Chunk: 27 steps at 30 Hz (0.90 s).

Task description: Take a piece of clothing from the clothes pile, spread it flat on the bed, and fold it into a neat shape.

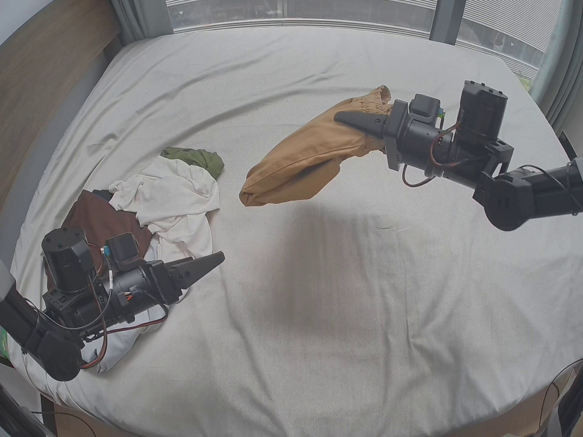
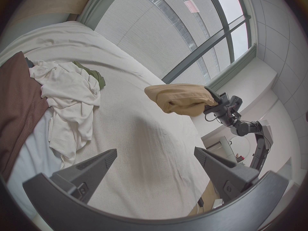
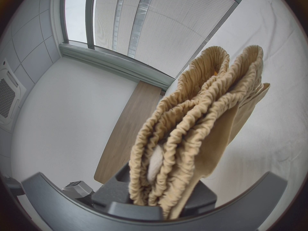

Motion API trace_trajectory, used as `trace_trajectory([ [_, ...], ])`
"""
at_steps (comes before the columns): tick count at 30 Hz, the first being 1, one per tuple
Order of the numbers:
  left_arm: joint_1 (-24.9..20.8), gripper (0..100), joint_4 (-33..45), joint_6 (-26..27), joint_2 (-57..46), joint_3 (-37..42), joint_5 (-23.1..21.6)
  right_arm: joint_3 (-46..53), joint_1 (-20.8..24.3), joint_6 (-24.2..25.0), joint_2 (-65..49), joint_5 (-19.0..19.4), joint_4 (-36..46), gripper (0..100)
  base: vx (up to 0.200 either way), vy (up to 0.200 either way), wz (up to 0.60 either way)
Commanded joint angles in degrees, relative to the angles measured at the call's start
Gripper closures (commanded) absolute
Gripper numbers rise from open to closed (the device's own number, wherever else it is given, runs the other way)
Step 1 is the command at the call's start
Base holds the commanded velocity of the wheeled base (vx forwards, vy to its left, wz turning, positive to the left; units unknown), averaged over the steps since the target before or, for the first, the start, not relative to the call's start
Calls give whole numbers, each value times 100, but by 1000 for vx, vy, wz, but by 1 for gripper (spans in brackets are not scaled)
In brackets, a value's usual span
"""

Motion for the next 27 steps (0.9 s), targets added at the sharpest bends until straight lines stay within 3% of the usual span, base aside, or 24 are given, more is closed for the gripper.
trace_trajectory([
  [1,12,0,-3,6,-4,11,-5,-915,-67,3,750,9,292,100,0,0,0],
  [16,-6,0,-21,6,5,55,-14,-2787,-348,29,1981,176,810,100,0,0,0],
  [27,-23,0,-39,6,5,82,-93,-3304,-533,196,2710,247,810,100,0,0,0],
])
